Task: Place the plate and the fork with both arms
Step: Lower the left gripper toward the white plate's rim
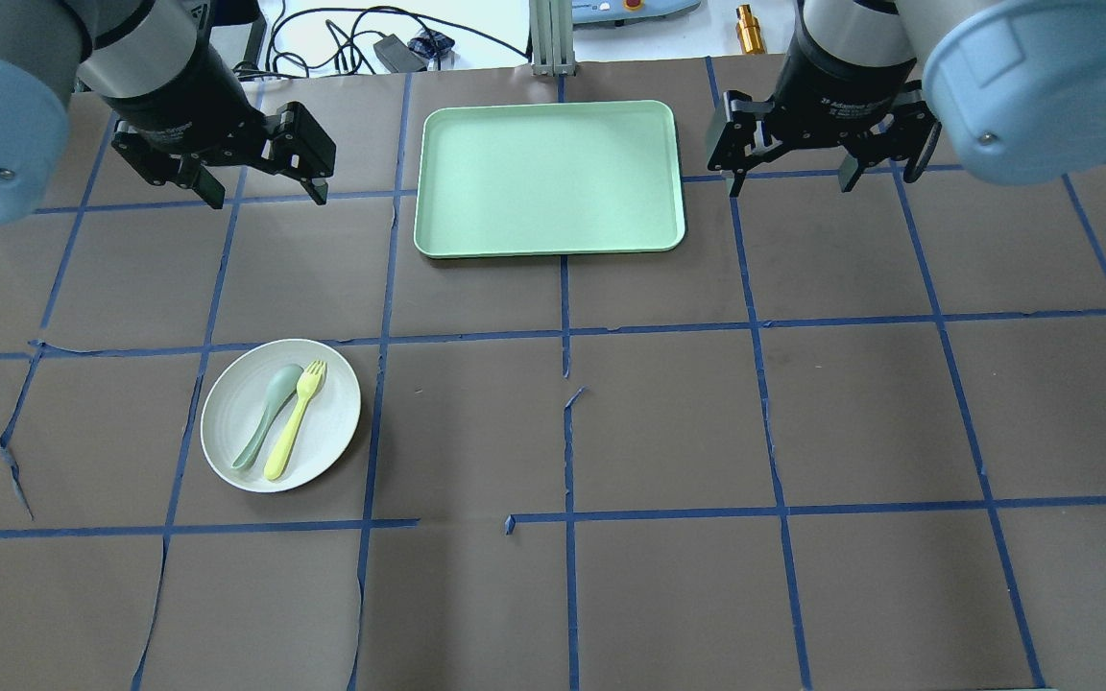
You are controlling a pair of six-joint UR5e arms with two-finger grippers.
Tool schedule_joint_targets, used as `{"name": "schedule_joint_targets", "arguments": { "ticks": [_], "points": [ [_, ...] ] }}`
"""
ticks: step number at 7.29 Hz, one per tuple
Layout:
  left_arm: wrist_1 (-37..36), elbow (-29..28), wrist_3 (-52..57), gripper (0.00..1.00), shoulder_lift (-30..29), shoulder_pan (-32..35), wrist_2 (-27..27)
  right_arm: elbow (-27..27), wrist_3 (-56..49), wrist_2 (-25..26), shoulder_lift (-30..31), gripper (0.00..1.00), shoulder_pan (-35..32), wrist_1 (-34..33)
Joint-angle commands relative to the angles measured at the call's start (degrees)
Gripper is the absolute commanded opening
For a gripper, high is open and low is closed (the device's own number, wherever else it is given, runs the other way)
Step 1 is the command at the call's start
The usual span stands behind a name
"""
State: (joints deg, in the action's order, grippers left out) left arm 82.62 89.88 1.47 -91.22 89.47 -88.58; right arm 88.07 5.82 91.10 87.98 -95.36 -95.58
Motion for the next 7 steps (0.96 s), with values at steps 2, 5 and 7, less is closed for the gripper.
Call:
{"name": "schedule_joint_targets", "arguments": {
  "ticks": [2, 5, 7],
  "points": [
    [0.0, 0.2, 0.0, 1.0, 0.0, 0.0, -0.2, 0.0, 0.1, 0.0, 0.0, 1.0, 0.0, 0.0],
    [-0.1, 1.8, 0.4, 1.0, 0.5, 0.0, -0.4, 0.2, 0.1, 0.0, 0.1, 1.0, 0.0, 0.1],
    [0.0, 1.8, 0.5, 1.0, 0.4, 0.0, -0.4, 0.1, 0.1, 0.0, 0.1, 1.0, 0.0, 0.1]
  ]
}}
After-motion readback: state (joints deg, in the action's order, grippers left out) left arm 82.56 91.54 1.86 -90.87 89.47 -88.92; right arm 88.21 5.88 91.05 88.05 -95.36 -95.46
